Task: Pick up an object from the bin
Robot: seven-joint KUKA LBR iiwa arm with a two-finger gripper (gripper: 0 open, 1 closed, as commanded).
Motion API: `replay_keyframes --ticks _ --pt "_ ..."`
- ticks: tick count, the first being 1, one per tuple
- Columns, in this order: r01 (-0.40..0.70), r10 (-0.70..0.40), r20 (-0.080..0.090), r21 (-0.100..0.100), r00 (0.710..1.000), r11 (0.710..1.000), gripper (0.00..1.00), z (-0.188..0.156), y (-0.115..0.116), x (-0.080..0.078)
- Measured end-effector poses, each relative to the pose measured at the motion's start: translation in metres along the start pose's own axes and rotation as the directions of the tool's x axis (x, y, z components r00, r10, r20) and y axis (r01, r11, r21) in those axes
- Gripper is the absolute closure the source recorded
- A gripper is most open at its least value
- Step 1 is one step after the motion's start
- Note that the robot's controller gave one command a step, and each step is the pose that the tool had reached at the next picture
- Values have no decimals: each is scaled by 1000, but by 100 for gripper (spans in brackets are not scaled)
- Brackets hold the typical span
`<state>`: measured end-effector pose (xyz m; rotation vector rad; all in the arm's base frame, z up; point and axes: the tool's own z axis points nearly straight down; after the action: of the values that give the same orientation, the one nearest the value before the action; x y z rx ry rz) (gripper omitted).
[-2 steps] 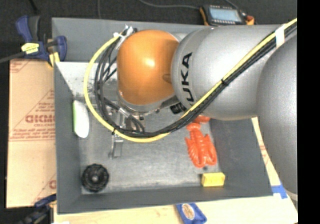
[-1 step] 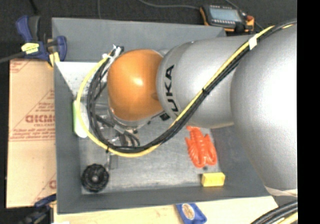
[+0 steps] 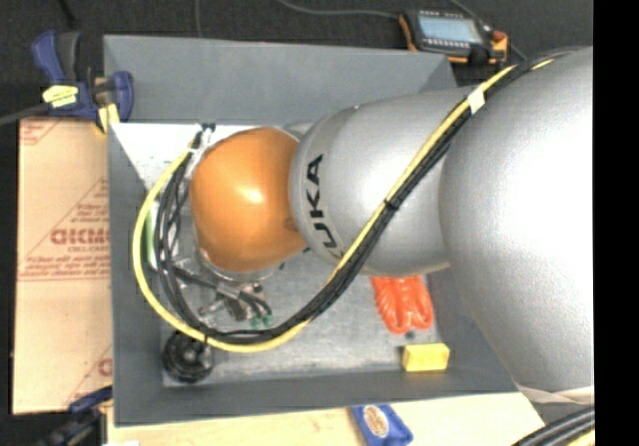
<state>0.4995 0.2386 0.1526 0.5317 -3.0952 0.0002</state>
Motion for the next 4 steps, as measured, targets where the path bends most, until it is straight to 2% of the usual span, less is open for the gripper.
replay_keyframes --ticks 1,2,3,4 --pt "325 -325 2 1 946 946 0 21 4 12" --pt "449 -449 10 8 894 894 0 81 2 19" --pt "744 -744 17 16 668 668 100 78 -1 17" --pt "743 -743 17 16 669 669 100 78 -1 17"
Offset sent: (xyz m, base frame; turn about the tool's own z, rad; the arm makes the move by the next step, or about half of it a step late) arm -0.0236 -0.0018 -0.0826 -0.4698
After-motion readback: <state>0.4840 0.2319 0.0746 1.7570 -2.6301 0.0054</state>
